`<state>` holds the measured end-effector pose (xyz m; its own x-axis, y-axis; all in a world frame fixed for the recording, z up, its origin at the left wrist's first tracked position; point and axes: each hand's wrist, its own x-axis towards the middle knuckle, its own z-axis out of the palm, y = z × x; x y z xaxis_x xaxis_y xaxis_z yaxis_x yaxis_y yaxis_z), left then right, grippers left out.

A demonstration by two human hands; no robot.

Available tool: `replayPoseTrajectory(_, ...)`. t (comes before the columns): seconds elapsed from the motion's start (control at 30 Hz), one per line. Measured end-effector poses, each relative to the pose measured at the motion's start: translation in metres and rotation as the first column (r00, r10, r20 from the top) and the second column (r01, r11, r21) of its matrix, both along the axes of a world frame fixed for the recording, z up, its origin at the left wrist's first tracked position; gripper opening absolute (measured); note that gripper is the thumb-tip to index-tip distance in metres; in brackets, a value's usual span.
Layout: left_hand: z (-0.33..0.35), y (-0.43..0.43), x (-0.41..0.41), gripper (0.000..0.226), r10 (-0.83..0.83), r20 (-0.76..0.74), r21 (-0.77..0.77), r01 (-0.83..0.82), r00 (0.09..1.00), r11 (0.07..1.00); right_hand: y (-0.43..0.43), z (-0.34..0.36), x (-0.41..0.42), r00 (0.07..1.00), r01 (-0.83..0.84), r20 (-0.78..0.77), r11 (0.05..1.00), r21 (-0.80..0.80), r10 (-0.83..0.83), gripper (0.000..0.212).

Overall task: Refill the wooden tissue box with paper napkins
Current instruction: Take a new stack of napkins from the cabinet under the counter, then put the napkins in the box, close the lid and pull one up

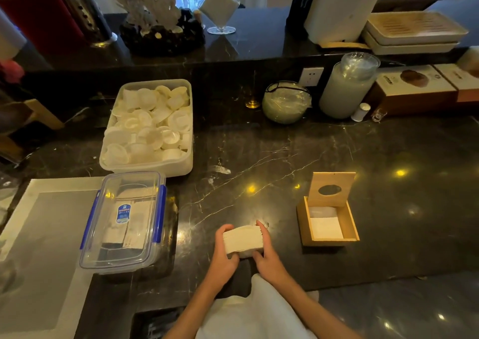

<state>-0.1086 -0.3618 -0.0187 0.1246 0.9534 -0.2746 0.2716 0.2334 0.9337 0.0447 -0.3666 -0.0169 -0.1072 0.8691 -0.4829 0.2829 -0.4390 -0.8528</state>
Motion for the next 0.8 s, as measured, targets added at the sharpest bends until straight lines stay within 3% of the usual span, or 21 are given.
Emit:
replayPoseTrajectory(0.1,-0.002,0.003,-0.005,0.065,0.018,-0.016,-0.047,-0.018,1.000,0.999,0.001,0.001,0.008,1.000,-0.004,0.018,1.000,0.011,0.004,0.061)
replayPoseTrajectory(0.2,0.001,0.005,-0.016,0.056,0.014,0.063,-0.191,-0.002,0.998,0.982,0.001,0.007,0.025,1.000,-0.022,0.010,0.999,-0.029,0.022,0.047)
replayPoseTrajectory(0.4,0.037,0.013,-0.010,0.031,-0.003,0.310,-0.438,0.146,0.951,0.887,-0.005,0.034,0.047,0.960,0.040,-0.251,0.953,-0.302,-0.120,0.041)
replayPoseTrajectory(0.5,0.054,0.018,0.002,0.030,-0.075,0.324,-0.432,0.218,0.943,0.875,-0.010,0.048,0.055,0.930,0.056,-0.319,0.929,-0.367,-0.182,0.044)
replayPoseTrajectory(0.57,0.063,0.022,0.008,0.030,-0.147,0.304,-0.389,0.263,0.941,0.883,-0.013,0.061,0.070,0.958,0.043,-0.255,0.945,-0.323,-0.131,0.053)
replayPoseTrajectory(0.7,0.082,0.030,0.023,0.027,-0.361,0.230,-0.296,0.418,0.904,0.859,-0.013,0.097,0.105,0.982,-0.082,-0.184,0.973,-0.215,0.042,0.064)
replayPoseTrajectory(0.8,0.090,0.037,0.041,0.029,-0.571,0.168,-0.227,0.595,0.804,0.771,-0.008,0.120,0.118,0.962,-0.265,-0.117,0.949,-0.170,0.247,0.061)
